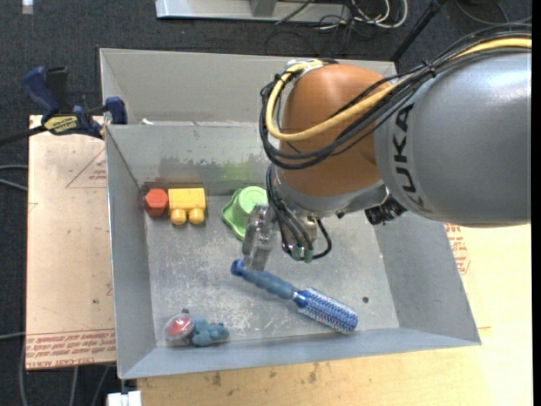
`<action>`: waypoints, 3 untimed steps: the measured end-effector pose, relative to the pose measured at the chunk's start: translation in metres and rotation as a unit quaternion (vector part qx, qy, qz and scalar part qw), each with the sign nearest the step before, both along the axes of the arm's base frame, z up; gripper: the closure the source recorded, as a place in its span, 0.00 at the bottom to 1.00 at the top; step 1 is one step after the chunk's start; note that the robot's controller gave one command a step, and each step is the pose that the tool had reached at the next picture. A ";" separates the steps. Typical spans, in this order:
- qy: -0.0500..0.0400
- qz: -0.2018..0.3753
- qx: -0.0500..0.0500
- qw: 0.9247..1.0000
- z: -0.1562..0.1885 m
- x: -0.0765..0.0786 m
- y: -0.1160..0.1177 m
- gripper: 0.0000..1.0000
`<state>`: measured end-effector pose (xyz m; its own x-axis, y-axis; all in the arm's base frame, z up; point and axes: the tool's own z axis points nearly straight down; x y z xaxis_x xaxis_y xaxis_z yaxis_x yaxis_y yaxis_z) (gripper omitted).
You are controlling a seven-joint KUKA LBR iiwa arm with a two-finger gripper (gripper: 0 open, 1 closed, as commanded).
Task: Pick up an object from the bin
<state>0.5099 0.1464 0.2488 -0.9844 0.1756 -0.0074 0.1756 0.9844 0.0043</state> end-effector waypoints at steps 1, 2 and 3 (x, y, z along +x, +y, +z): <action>0.003 0.000 -0.001 1.000 -0.003 -0.001 0.000 0.00; 0.008 0.025 -0.002 1.000 -0.121 -0.018 0.011 0.00; 0.001 0.026 -0.001 1.000 -0.181 -0.026 0.023 0.00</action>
Offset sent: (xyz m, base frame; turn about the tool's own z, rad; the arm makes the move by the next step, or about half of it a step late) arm 0.0000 0.0000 0.0000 0.0000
